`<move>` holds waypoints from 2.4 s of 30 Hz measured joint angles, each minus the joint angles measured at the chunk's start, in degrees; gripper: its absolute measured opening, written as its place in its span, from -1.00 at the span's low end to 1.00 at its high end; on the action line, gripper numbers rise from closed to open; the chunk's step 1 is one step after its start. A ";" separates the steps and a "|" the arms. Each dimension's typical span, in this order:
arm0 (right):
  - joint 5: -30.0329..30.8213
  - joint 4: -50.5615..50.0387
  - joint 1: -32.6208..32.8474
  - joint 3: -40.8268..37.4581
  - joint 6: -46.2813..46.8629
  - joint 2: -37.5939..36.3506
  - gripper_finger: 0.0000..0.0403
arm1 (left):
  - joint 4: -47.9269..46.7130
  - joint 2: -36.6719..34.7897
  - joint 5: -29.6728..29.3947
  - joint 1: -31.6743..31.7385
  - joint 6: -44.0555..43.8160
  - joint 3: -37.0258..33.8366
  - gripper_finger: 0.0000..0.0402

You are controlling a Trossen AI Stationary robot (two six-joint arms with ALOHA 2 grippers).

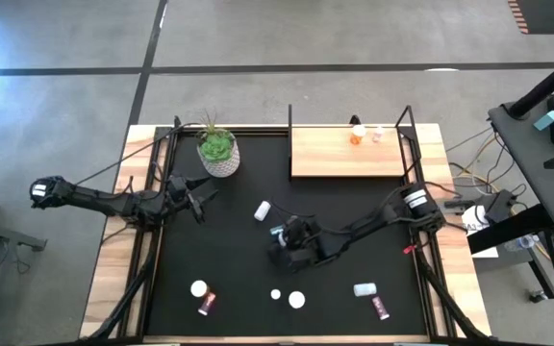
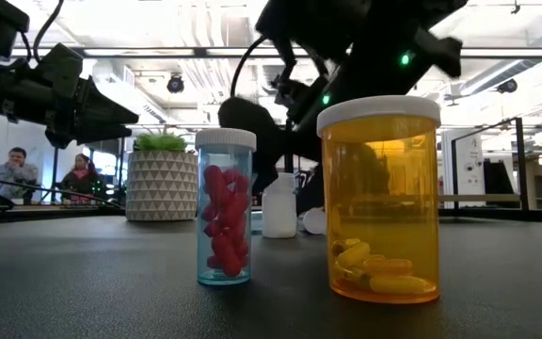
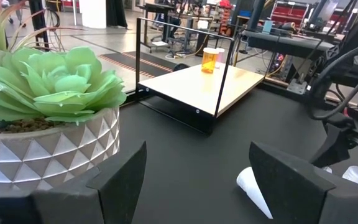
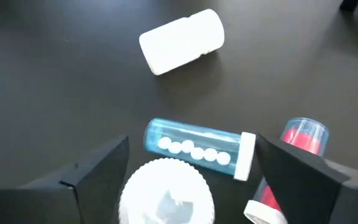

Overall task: Pick and place medicine bottles onto shelf by color
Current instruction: Put the middle white pill bottle on the shelf

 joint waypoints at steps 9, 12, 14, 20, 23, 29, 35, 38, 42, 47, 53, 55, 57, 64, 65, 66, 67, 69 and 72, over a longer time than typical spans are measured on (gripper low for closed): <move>0.75 -0.25 0.00 1.32 0.83 1.07 0.19 | 0.00 0.22 0.00 0.02 0.00 0.02 0.34; 0.60 -0.38 0.02 1.67 0.98 0.86 0.06 | 0.01 0.20 0.00 0.02 0.00 0.01 0.34; 0.64 -0.90 0.02 1.92 1.01 0.71 -0.02 | 0.03 0.24 -0.02 0.02 0.00 0.01 0.34; 1.06 -3.33 0.02 2.65 1.44 0.62 -0.30 | 0.02 0.24 0.00 0.02 0.00 0.02 0.34; 1.39 -4.90 0.02 2.67 3.08 0.20 -0.42 | 0.02 0.26 0.00 0.02 0.00 0.00 0.34; 1.81 -9.70 0.13 2.67 3.96 -1.67 -0.45 | 0.02 0.24 -0.02 0.02 0.00 0.02 0.34; 2.39 -18.73 0.07 2.67 8.18 -5.97 -0.29 | 0.02 0.28 0.00 0.02 0.00 0.02 0.34; 4.96 -25.41 0.00 2.67 12.75 -8.23 -0.30 | 0.05 0.23 -0.02 0.02 0.00 0.02 0.34; 7.99 -34.44 -0.01 2.28 21.49 -11.08 -0.42 | 0.02 0.26 -0.01 0.02 0.00 0.02 0.34; 8.25 -37.44 0.00 0.83 25.28 -12.91 -0.61 | 0.00 0.24 0.00 0.02 0.00 0.00 0.34; 6.17 -37.16 0.06 0.23 24.99 -12.91 -0.76 | 0.01 0.26 -0.01 0.02 0.00 0.01 0.34; 4.69 -37.08 0.37 0.45 24.94 -12.91 -0.76 | 0.00 0.26 0.00 0.02 0.00 0.00 0.34; 3.66 -36.90 0.85 0.55 24.94 -12.91 -0.71 | 0.02 0.20 0.00 0.01 0.00 0.02 0.34; 1.64 -34.43 3.76 0.57 24.85 -12.82 -0.39 | 0.00 0.24 -0.02 0.02 0.00 0.02 0.34; 1.58 -33.96 4.36 0.57 24.88 -12.82 -0.34 | 0.02 0.24 0.00 0.00 0.00 0.02 0.34; 1.58 -33.58 5.01 0.57 25.05 -12.80 -0.28 | 0.02 0.22 -0.02 0.02 0.00 0.02 0.34; 1.61 -33.29 5.62 0.57 25.33 -12.80 -0.23 | 0.02 0.24 -0.01 0.02 0.00 0.02 0.34; 1.65 -32.07 6.69 0.57 25.62 -12.80 -0.14 | 0.02 0.26 0.00 0.02 0.00 0.02 0.34; 1.92 -29.36 7.74 0.51 24.98 -12.80 -0.01 | 0.01 0.26 -0.01 0.02 -0.01 0.01 0.34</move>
